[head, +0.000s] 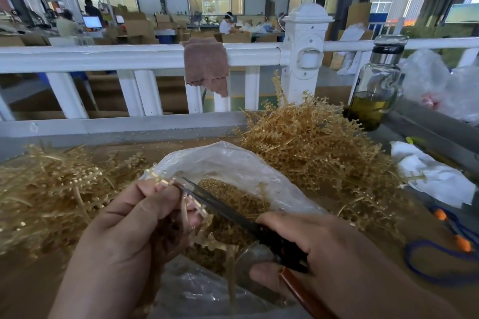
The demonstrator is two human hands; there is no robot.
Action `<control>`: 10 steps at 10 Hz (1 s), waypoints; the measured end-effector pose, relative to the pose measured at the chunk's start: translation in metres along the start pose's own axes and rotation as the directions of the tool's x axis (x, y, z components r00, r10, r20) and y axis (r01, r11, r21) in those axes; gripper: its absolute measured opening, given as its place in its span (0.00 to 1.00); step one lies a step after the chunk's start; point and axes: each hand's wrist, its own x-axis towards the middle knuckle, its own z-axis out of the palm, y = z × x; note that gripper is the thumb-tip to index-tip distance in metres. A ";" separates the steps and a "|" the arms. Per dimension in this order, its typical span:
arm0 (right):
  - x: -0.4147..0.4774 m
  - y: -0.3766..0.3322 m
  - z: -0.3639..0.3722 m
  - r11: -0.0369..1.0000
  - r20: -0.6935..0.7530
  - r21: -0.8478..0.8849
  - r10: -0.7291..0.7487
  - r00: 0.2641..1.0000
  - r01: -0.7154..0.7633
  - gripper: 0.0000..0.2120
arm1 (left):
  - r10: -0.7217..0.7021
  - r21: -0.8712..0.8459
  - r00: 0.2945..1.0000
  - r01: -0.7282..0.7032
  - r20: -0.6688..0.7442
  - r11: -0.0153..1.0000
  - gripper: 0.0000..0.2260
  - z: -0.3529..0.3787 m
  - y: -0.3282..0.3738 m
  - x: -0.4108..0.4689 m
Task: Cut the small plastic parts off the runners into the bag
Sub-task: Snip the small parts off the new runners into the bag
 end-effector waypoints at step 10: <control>-0.003 -0.008 -0.008 0.992 0.012 -0.116 0.046 0.999 -0.044 0.30 | 0.028 -0.030 0.996 -0.030 -0.083 0.999 0.06 0.026 0.029 -0.027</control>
